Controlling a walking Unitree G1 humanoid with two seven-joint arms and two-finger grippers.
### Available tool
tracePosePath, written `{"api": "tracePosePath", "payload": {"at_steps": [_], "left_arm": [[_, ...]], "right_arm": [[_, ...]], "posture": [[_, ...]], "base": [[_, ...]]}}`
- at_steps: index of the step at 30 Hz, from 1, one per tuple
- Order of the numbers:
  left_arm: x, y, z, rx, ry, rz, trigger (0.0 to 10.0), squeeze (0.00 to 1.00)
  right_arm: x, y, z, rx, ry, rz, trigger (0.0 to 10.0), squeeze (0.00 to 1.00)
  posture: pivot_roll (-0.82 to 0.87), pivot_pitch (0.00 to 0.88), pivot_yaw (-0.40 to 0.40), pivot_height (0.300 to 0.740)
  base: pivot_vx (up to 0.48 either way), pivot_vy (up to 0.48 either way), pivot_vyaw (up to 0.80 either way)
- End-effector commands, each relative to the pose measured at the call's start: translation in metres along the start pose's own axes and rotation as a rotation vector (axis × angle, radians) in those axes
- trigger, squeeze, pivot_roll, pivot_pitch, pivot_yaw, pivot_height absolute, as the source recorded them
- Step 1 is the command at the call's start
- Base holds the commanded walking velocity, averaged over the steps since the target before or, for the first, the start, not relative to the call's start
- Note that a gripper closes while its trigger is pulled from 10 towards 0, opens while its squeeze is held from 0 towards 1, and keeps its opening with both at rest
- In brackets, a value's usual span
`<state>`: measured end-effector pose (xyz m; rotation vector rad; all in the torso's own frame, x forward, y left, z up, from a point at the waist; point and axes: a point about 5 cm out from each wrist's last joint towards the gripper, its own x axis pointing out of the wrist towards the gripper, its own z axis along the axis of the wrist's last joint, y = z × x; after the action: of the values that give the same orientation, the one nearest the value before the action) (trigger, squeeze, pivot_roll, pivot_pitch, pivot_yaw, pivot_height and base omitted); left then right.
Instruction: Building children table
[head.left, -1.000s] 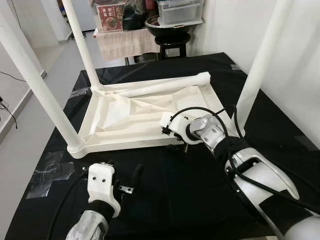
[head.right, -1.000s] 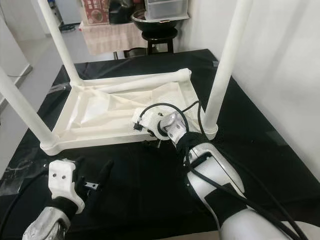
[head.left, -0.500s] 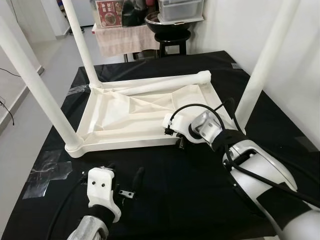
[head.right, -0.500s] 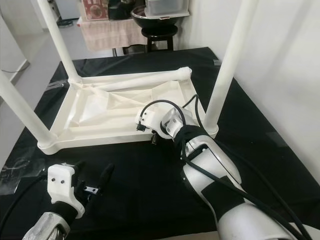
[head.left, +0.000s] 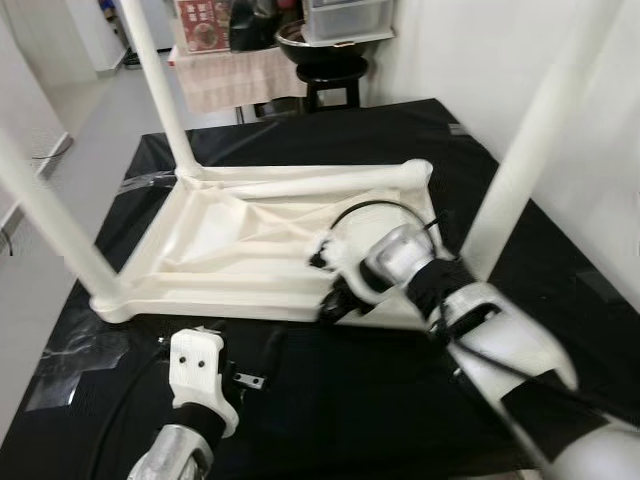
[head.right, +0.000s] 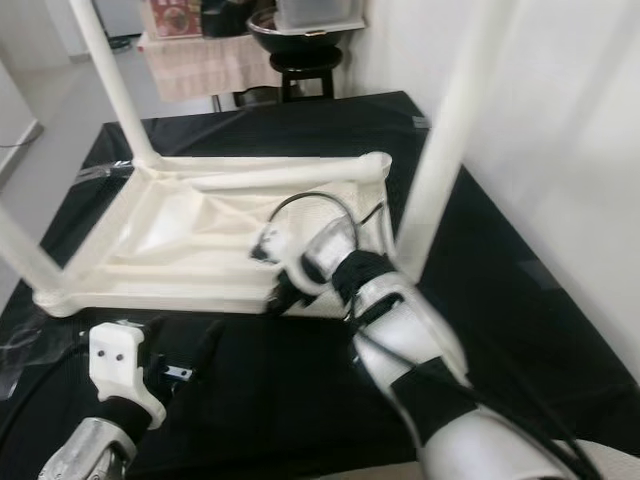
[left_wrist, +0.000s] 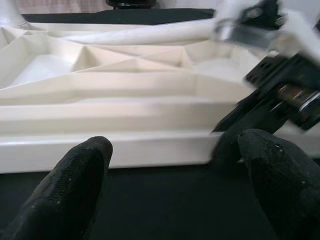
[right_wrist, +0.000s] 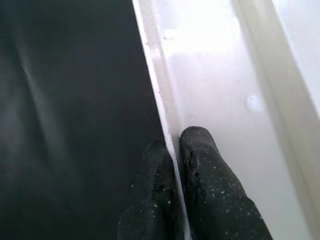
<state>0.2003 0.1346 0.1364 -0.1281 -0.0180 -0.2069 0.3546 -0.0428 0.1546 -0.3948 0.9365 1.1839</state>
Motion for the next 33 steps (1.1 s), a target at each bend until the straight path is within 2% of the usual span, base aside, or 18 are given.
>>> {"api": "tracePosePath", "payload": {"at_steps": [1, 2, 3, 5, 6, 8, 9, 10, 11, 14, 18, 22, 23, 24, 25, 29, 32, 33], "left_arm": [[-0.001, 0.004, -0.005, -0.008, 0.023, 0.009, 10.0, 0.0], [-0.001, 0.004, -0.005, -0.008, 0.023, 0.009, 10.0, 0.0], [0.001, 0.005, -0.005, -0.004, 0.024, 0.007, 10.0, 0.0], [0.002, 0.006, -0.005, -0.001, 0.024, 0.006, 10.0, 0.0], [0.003, 0.007, -0.006, 0.003, 0.025, 0.005, 10.0, 0.0], [0.003, 0.007, -0.006, 0.003, 0.025, 0.005, 10.0, 0.0], [0.003, 0.007, -0.006, 0.006, 0.025, 0.005, 10.0, 0.0], [0.004, 0.007, -0.006, 0.008, 0.025, 0.006, 10.0, 0.0], [0.004, 0.007, -0.006, 0.01, 0.023, 0.008, 10.0, 0.0], [0.005, 0.007, -0.006, 0.013, 0.021, 0.011, 10.0, 0.0], [0.004, 0.009, -0.003, 0.005, -0.002, 0.027, 10.0, 0.0], [0.004, 0.016, 0.0, -0.013, -0.025, 0.063, 10.0, 0.0], [0.005, 0.021, 0.002, -0.015, -0.039, 0.095, 10.0, 0.0], [0.005, 0.021, 0.002, -0.015, -0.039, 0.095, 10.0, 0.0], [0.005, 0.027, 0.004, -0.015, -0.05, 0.129, 10.0, 0.0], [0.001, 0.048, 0.005, 0.034, -0.041, 0.247, 10.0, 0.0], [-0.001, 0.054, 0.005, 0.047, -0.035, 0.279, 10.0, 0.0], [-0.004, 0.062, 0.004, 0.059, -0.027, 0.323, 10.0, 0.0]], "right_arm": [[0.019, 0.019, 0.0, 0.098, -0.036, 0.071, 0.0, 0.0], [0.019, 0.019, 0.0, 0.098, -0.036, 0.071, 0.0, 0.0], [0.041, 0.036, 0.009, 0.107, -0.096, 0.016, 0.0, 0.0], [0.054, 0.048, 0.017, 0.114, -0.143, -0.037, 0.0, 0.0], [0.066, 0.053, 0.032, 0.046, -0.269, -0.17, 8.7, 0.0], [0.066, 0.053, 0.032, 0.046, -0.269, -0.17, 8.7, 0.0], [0.071, 0.057, 0.043, 0.011, -0.367, -0.26, 8.7, 0.0], [0.072, 0.059, 0.052, -0.029, -0.452, -0.321, 10.0, 0.0], [0.071, 0.063, 0.059, -0.036, -0.516, -0.299, 10.0, 0.99], [0.069, 0.068, 0.065, -0.024, -0.563, -0.227, 10.0, 1.0], [0.047, 0.077, 0.072, -0.01, -0.709, -0.152, 10.0, 1.0], [0.042, 0.079, 0.069, 0.0, -0.744, -0.153, 10.0, 0.95], [0.041, 0.08, 0.068, 0.006, -0.768, -0.148, 10.0, 0.54], [0.041, 0.08, 0.068, 0.006, -0.768, -0.148, 10.0, 0.54], [0.038, 0.083, 0.066, 0.01, -0.795, -0.122, 10.0, 0.0], [0.027, 0.094, 0.061, -0.016, -0.896, 0.085, 10.0, 0.0], [0.023, 0.097, 0.058, -0.029, -0.912, 0.134, 10.0, 0.0], [0.016, 0.096, 0.052, 0.018, -0.926, 0.221, 10.0, 0.0]], "posture": [[0.0, 0.078, -0.001, 0.74], [0.0, 0.078, -0.001, 0.74], [0.0, 0.069, 0.008, 0.74], [0.0, 0.064, 0.009, 0.74], [0.0, 0.06, 0.01, 0.74], [0.0, 0.06, 0.01, 0.74], [0.0, 0.06, 0.01, 0.74], [0.02, 0.054, 0.003, 0.74], [0.02, 0.051, 0.0, 0.74], [0.03, 0.049, -0.005, 0.74], [0.02, 0.048, -0.006, 0.74], [0.01, 0.044, -0.003, 0.74], [0.01, 0.041, -0.001, 0.74], [0.01, 0.041, -0.001, 0.74], [0.01, 0.039, 0.0, 0.74], [0.0, 0.036, 0.004, 0.74], [0.0, 0.036, 0.004, 0.74], [0.0, 0.035, 0.006, 0.74]], "base": [[0.0, 0.0, 0.0], [0.0, 0.0, 0.0], [0.0, 0.0, 0.0], [0.0, 0.0, 0.0], [0.0, 0.0, 0.0], [0.0, 0.0, 0.0], [0.0, 0.0, 0.0], [0.0, 0.0, 0.0], [0.0, 0.0, 0.0], [0.0, 0.0, 0.0], [0.0, 0.0, 0.0], [0.0, 0.0, 0.0], [0.0, 0.0, 0.0], [0.0, 0.0, 0.0], [0.0, 0.0, 0.0], [0.0, 0.0, 0.0], [0.0, 0.0, 0.0], [0.0, 0.0, 0.0]]}}
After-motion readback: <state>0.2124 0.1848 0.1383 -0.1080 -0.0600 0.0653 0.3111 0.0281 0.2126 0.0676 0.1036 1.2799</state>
